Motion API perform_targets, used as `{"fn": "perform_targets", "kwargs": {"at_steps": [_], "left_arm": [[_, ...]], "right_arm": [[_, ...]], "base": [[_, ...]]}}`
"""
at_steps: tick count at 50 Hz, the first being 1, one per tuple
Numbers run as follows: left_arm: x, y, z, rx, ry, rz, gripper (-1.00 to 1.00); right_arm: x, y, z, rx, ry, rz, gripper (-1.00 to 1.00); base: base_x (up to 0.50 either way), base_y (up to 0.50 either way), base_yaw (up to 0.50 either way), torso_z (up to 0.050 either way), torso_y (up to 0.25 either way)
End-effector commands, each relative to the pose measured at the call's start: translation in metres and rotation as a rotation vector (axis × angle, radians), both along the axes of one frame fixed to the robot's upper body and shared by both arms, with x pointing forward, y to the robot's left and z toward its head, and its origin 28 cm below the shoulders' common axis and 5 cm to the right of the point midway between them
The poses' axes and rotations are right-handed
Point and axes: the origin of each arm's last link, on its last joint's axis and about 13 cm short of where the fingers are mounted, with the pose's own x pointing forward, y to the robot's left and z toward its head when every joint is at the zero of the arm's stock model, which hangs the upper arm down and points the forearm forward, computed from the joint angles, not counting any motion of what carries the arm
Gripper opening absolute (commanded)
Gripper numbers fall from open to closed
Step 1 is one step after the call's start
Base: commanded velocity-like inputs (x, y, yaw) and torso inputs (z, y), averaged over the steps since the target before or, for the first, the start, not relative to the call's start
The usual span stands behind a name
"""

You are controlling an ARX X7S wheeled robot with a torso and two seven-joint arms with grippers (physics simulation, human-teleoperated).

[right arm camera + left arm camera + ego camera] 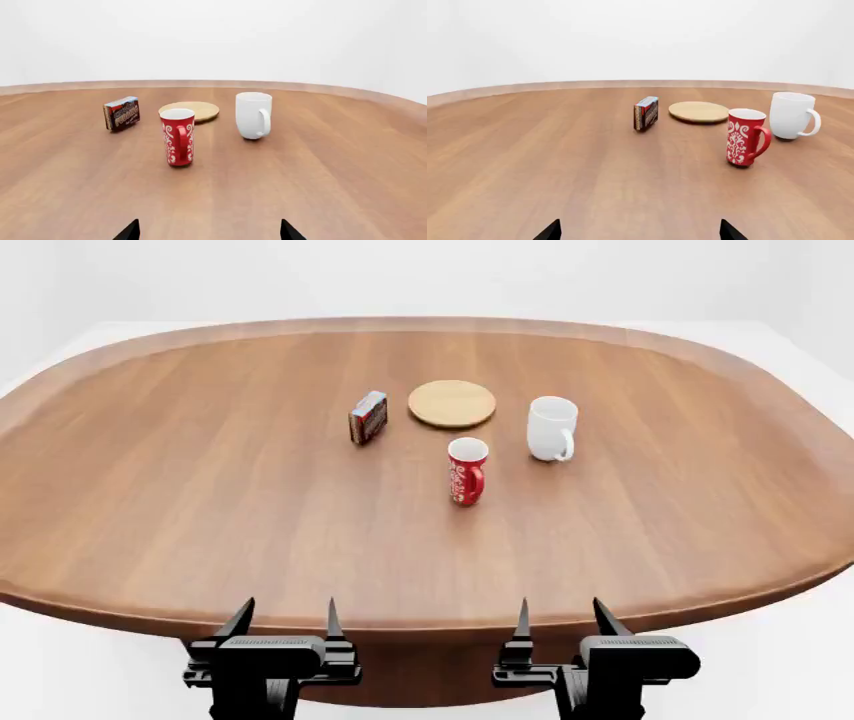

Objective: Put the chocolate pudding to the left of the plate.

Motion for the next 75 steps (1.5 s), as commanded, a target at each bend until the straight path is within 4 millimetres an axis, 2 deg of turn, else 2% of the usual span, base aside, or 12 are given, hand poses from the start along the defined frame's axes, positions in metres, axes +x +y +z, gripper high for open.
{"fn": "perform_targets", "kwargs": {"at_steps": [1, 14, 60, 75], "left_arm": [[0.0000, 0.0000, -0.0001, 0.001, 0.000, 0.000, 1.00], [-0.0003, -0.0001, -0.0002, 0.001, 0.000, 0.000, 1.00], [-0.0010, -0.0001, 0.0000, -0.002, -0.001, -0.002, 1.00], [-0.0009, 0.0001, -0.0005, -0.002, -0.002, -0.002, 1.00]], "right_arm": [[0.0000, 0.0004, -0.0001, 0.000, -0.001, 0.001, 1.00], [0.0014, 0.0001, 0.0001, 0.013, 0.005, -0.007, 1.00], [0.0012, 0.0003, 0.0004, 0.005, 0.005, -0.012, 1.00], [0.0016, 0.0001, 0.0007, 0.013, 0.013, -0.015, 1.00]], "base": [[0.00, 0.00, 0.00, 0.000, 0.000], [0.00, 0.02, 0.00, 0.000, 0.000], [0.00, 0.50, 0.00, 0.000, 0.000], [0.00, 0.03, 0.00, 0.000, 0.000]]}}
